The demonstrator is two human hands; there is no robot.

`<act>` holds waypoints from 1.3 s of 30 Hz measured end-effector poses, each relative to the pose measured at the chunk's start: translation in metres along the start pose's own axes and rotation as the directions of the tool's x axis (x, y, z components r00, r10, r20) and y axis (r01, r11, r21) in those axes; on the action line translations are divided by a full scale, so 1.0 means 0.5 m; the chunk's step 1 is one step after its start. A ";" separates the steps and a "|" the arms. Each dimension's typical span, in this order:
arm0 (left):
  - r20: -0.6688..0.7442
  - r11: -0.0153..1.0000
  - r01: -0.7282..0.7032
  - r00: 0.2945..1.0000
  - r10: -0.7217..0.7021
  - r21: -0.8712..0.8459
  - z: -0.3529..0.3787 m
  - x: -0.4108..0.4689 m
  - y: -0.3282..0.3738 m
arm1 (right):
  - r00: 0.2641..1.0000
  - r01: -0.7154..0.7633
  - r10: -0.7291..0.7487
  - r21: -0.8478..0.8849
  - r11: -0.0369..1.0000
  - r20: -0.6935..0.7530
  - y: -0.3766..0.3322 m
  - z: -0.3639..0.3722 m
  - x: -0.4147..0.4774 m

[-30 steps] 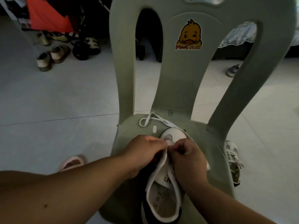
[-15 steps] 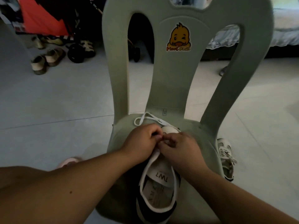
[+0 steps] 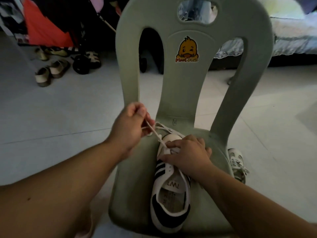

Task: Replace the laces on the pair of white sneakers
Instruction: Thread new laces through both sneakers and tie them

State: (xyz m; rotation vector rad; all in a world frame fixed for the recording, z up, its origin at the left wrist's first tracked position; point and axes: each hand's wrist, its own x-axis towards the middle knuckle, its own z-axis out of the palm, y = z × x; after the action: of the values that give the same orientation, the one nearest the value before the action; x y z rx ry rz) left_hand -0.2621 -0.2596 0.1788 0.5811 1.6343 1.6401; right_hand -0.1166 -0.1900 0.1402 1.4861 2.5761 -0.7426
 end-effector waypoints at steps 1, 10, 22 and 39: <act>-0.040 0.995 -0.011 0.999 0.007 -0.095 -0.014 0.006 0.016 | 1.000 -0.007 0.007 0.005 1.000 0.006 0.000 0.000 0.000; -0.372 0.895 -0.227 0.925 0.075 -0.384 -0.205 0.063 0.118 | 1.000 -0.026 0.026 0.026 0.999 0.006 0.007 0.012 -0.003; 0.447 0.321 -0.396 0.889 -0.102 0.860 0.008 0.006 -0.061 | 0.999 -0.013 0.015 0.080 0.997 -0.029 0.016 0.028 0.000; 0.371 0.469 -0.138 0.812 -0.451 0.872 0.037 0.030 -0.039 | 0.999 -0.002 0.001 -0.021 1.000 -0.047 0.013 0.015 -0.002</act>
State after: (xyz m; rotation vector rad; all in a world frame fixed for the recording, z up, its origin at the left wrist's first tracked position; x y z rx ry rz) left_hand -0.2537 -0.2377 0.1586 1.2295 1.8744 0.2279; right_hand -0.1118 -0.1914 0.1314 1.5169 2.6081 -0.6866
